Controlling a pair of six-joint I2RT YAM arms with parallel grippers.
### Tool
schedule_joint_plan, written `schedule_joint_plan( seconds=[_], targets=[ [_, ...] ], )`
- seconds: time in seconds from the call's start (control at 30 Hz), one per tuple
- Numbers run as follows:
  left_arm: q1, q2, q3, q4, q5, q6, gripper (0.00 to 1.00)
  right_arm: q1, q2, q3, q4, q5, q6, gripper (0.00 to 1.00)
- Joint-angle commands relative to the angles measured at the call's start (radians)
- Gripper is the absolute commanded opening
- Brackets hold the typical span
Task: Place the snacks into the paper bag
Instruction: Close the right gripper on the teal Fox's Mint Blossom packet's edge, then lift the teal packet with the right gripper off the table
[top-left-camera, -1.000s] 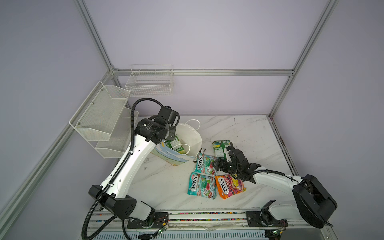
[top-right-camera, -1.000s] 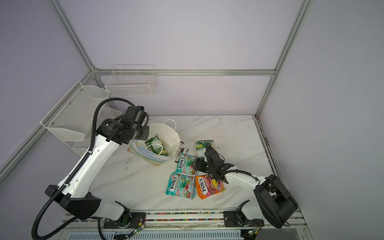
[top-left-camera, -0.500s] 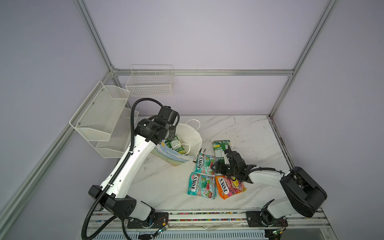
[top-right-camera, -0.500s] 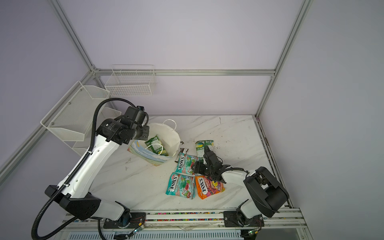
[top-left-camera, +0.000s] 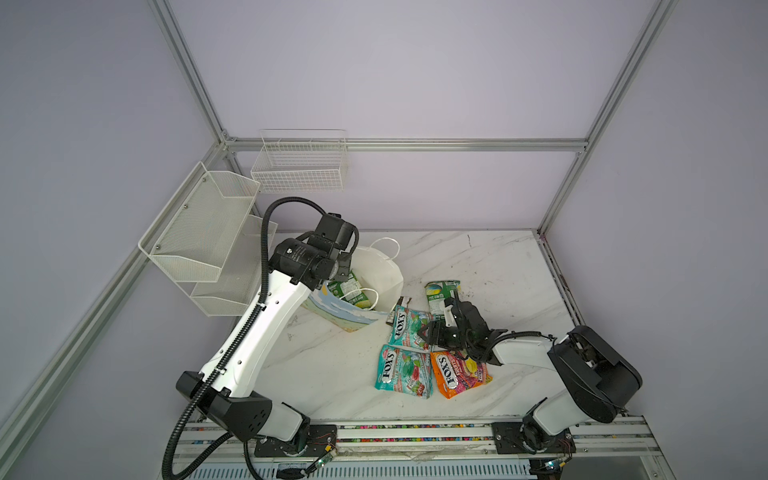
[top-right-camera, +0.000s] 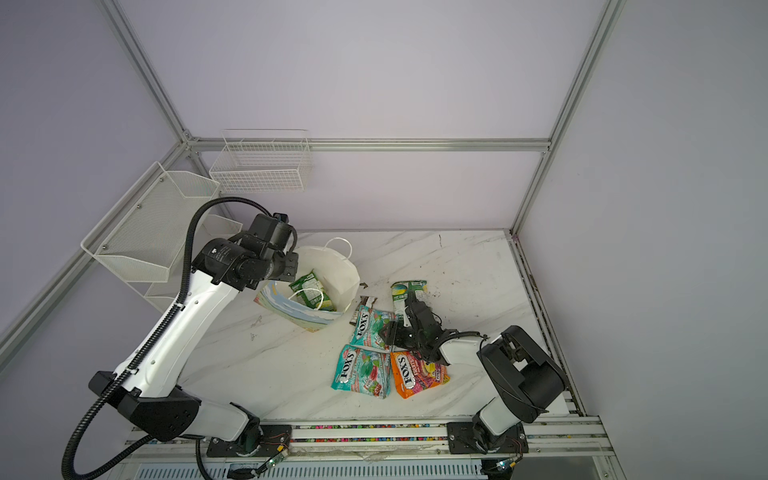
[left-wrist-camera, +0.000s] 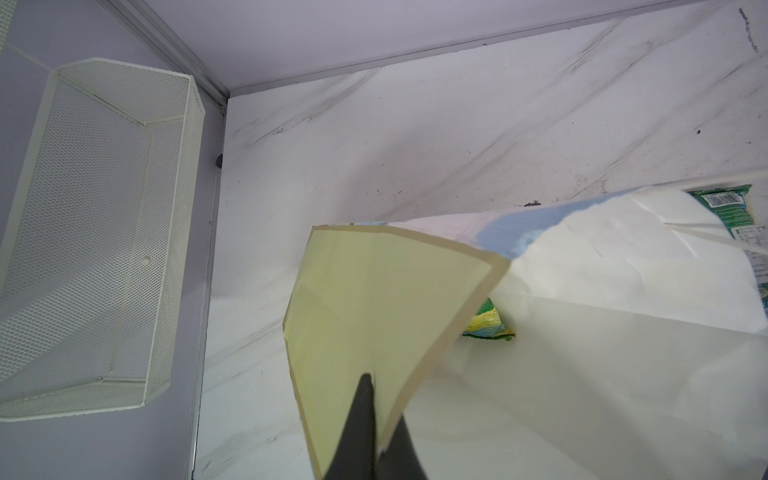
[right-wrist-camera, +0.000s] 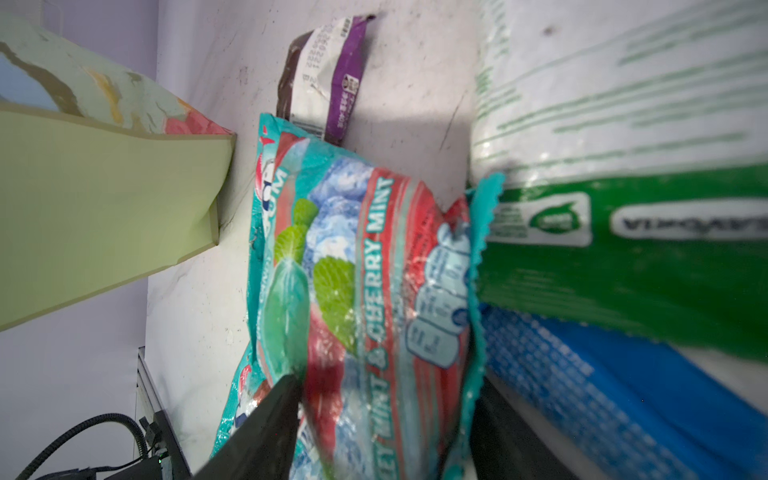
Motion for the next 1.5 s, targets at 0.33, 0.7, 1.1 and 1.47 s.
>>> schedule_joint_plan(
  seconds=[0.33,0.7,1.1,1.47],
  targets=[
    [0.001,-0.036,-0.035,0.012,0.003,-0.003,0.0,-0.005,0.012,-0.022,0.005,-0.017,0.011,0.45],
    [0.001,-0.036,-0.036,0.013,0.005,-0.007,0.0,-0.004,-0.054,-0.016,-0.035,-0.013,-0.015,0.12],
    [0.001,-0.036,-0.034,0.013,0.009,-0.009,0.0,-0.001,-0.166,0.006,-0.104,-0.004,-0.061,0.05],
    [0.001,-0.034,-0.029,0.012,0.01,-0.006,0.0,0.007,-0.245,0.054,-0.211,0.04,-0.111,0.0]
  ],
)
